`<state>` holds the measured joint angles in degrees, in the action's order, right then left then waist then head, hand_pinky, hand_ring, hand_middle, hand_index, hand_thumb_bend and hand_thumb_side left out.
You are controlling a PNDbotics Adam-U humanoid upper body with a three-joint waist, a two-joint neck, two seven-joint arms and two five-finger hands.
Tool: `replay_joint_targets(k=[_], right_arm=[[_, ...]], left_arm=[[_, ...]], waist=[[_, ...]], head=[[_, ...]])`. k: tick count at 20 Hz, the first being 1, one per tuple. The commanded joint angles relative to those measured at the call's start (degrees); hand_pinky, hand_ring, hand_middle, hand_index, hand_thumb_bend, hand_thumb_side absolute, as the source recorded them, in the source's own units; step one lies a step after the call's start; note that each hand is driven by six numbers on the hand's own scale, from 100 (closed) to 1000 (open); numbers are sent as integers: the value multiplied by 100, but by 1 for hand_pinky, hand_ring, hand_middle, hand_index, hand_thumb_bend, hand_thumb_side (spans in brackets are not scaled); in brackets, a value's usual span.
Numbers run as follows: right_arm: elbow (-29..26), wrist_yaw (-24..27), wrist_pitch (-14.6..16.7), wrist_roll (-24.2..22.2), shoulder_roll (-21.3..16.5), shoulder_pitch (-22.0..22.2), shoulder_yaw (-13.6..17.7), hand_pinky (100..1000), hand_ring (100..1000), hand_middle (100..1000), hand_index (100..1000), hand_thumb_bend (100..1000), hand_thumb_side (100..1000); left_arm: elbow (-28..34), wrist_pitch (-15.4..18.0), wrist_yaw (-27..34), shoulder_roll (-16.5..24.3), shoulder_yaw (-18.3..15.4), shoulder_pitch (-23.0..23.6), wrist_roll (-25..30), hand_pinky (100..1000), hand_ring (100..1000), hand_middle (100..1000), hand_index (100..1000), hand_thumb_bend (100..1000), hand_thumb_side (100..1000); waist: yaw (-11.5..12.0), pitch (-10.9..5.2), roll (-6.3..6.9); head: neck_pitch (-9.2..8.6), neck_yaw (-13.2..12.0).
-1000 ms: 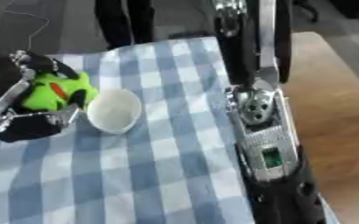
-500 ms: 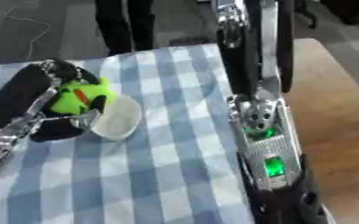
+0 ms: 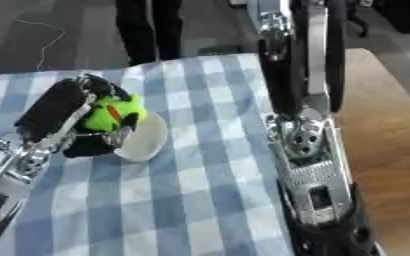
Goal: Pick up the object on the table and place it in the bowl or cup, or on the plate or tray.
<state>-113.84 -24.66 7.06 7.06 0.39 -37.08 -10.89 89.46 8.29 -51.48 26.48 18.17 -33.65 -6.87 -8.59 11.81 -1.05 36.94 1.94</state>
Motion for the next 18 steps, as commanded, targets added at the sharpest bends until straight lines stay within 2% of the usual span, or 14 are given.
replay_joint_targets(k=[1,15,16,18], right_arm=[[-75,19,2,-14,19,-76,-7,551,457,584,652,100,924],[-75,27,17,-10,66,-85,-9,550,457,584,652,100,925],[-75,28,17,-12,68,-85,-10,551,457,585,652,100,924],[-75,32,19,-13,76,-87,-11,551,457,585,652,100,924]], left_arm=[[-151,49,-92,-24,1,-182,-88,100,100,100,100,100,662],[-785,274,-275,-191,38,-513,-299,100,100,100,100,100,661],[-829,286,-291,-202,37,-526,-312,100,100,100,100,100,638],[-923,308,-329,-229,34,-549,-334,100,100,100,100,100,660]], waist=[[-4,-87,0],[-45,-73,-21],[-47,-71,-23],[-56,-69,-29]], head=[[-89,-68],[-110,-91],[-109,-93],[-110,-99]])
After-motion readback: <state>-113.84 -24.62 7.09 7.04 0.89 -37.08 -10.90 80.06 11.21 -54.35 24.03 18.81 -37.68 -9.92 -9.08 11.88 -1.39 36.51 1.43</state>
